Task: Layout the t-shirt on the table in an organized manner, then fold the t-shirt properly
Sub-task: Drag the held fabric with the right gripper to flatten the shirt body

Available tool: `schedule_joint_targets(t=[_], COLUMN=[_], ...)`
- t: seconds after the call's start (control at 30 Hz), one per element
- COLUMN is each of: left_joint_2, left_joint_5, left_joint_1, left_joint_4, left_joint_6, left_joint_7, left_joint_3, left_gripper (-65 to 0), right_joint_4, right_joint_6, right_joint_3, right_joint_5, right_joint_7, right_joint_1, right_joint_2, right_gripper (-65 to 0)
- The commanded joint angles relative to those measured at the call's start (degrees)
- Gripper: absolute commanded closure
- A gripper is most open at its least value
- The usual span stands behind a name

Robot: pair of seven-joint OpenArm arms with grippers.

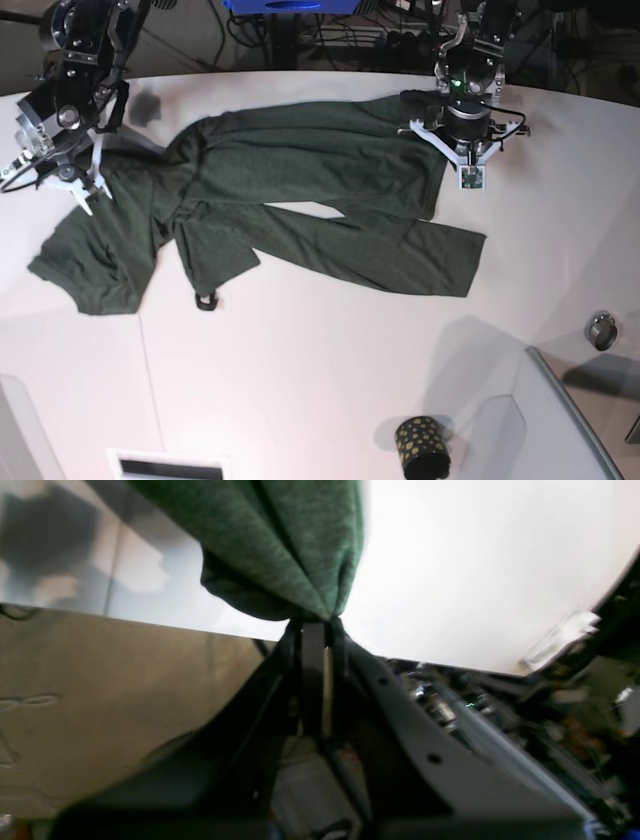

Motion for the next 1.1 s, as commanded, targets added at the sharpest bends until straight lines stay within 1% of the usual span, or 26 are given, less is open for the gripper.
schedule_joint_targets(t=[0.0,0.1,0.17,0.27,0.33,0.4,0.47,0.5,0.53,0.63,0.73,0.87,0.97,1.03,1.07], left_joint_2=[-0.10,0.08,0.17,1.05,2.01,3.16,4.21,4.30,4.30,4.21,4.12,4.65,7.38,8.87,9.05], left_joint_5=[0.63,0.63,0.63,0.63,0.63,0.81,1.16,1.16,1.16,0.90,1.16,0.72,1.25,1.33,1.33], left_joint_1=[-0.72,-1.15,-1.33,-2.56,-2.91,-3.97,-4.32,-4.32,-4.23,-4.06,-4.14,-4.41,-6.61,-8.98,-10.47], left_joint_4=[0.59,0.41,0.23,0.23,0.23,0.50,0.76,1.64,2.87,5.68,6.56,7.88,3.93,-2.40,-4.95], left_joint_6=[0.14,0.14,0.14,0.23,0.23,0.23,0.23,0.23,0.23,0.23,0.23,0.32,0.41,0.49,0.58], left_joint_7=[-1.03,-1.03,-1.12,-1.12,-1.12,-1.12,-1.12,-1.12,-1.12,-1.12,-1.03,-1.03,-1.03,-1.20,-1.38], left_joint_3=[1.17,4.25,6.89,10.05,11.02,11.55,11.55,11.55,11.55,11.63,11.55,11.55,11.72,12.69,13.92], left_gripper=[0.0,0.0,0.0,0.0,0.0,0.0,0.0,0.0,0.0,0.0,0.0,0.0,0.0,0.0,0.0], right_joint_4=[0.91,1.17,1.08,1.17,1.26,0.99,1.26,1.70,2.40,2.14,1.79,2.05,2.14,2.23,2.23], right_joint_6=[-0.12,-0.12,-0.12,-0.12,-0.12,-0.12,-0.12,-0.12,-0.12,-0.12,-0.12,-0.12,-0.12,-0.12,-0.12], right_joint_3=[-0.91,-0.82,-1.26,-1.97,0.58,1.46,-0.38,-0.82,0.06,2.78,0.06,1.64,-2.14,-2.23,-1.97], right_joint_5=[-2.56,-7.74,-9.59,-12.14,-14.25,-14.51,-14.95,-15.13,-15.13,-14.69,-15.13,-17.77,-19.35,-23.48,-25.33], right_joint_7=[0.34,1.22,2.19,2.63,3.07,3.07,3.07,3.07,2.89,3.07,3.07,3.07,2.89,3.07,3.07], right_joint_1=[0.29,0.90,1.25,1.17,1.69,2.31,1.43,1.25,1.25,2.49,1.61,3.19,2.31,2.75,3.54], right_joint_2=[-0.43,-0.96,-2.10,-1.92,-2.10,-2.10,-2.01,-1.84,-1.22,-1.04,-0.69,-1.04,-0.69,-0.96,-1.13], right_gripper=[-0.8,-0.8,-0.8,-0.8,-0.8,-0.8,-0.8,-0.8,-0.8,-0.8,-0.8,-0.8,-0.8,-0.8,-0.8])
